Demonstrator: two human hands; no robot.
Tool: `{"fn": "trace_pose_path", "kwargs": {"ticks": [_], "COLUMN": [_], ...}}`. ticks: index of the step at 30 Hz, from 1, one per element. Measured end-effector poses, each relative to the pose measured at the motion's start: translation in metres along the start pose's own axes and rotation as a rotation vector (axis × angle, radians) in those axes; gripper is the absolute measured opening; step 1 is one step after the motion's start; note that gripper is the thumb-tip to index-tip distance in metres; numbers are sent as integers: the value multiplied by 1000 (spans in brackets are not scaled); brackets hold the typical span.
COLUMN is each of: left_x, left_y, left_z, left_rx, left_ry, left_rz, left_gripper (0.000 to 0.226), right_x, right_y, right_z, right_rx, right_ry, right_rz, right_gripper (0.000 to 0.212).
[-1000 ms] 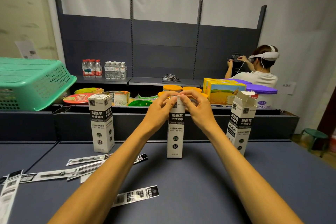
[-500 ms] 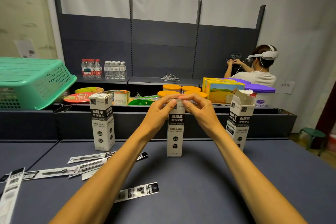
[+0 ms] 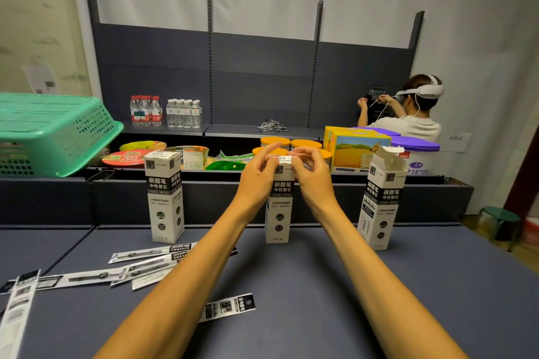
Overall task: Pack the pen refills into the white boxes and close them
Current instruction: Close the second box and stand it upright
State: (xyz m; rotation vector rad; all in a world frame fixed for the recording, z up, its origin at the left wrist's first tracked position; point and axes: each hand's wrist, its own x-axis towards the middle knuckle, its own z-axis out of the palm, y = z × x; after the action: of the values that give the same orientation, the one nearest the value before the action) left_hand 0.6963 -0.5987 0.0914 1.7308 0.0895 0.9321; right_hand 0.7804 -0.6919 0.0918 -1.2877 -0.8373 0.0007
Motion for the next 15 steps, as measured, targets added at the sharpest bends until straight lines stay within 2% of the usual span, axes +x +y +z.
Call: {"fn": "trace_pose_path", "kwargs": {"ticks": [3,6,9,15], "left_x": [2,-2,-11,-33], "left_y": [-6,-10,-2,-3], "left_z": [0,-8,-21,-58], "left_rx": [73,152,299,896], "left_ry": [2,-32,-89,-186], "left_rz": [-49,-92,-54,-26], "left_gripper": [44,50,48,64], "right_x": [1,-4,-14,-51], "right_y": [4,3,0,0], "right_z": [2,1,-7,-40], "right_rx": [-42,-221,-407,-914], "right_ry": [19,-18,-58,-178], "right_rz": [27,27,44,129], "right_gripper": [17,31,40,55]}}
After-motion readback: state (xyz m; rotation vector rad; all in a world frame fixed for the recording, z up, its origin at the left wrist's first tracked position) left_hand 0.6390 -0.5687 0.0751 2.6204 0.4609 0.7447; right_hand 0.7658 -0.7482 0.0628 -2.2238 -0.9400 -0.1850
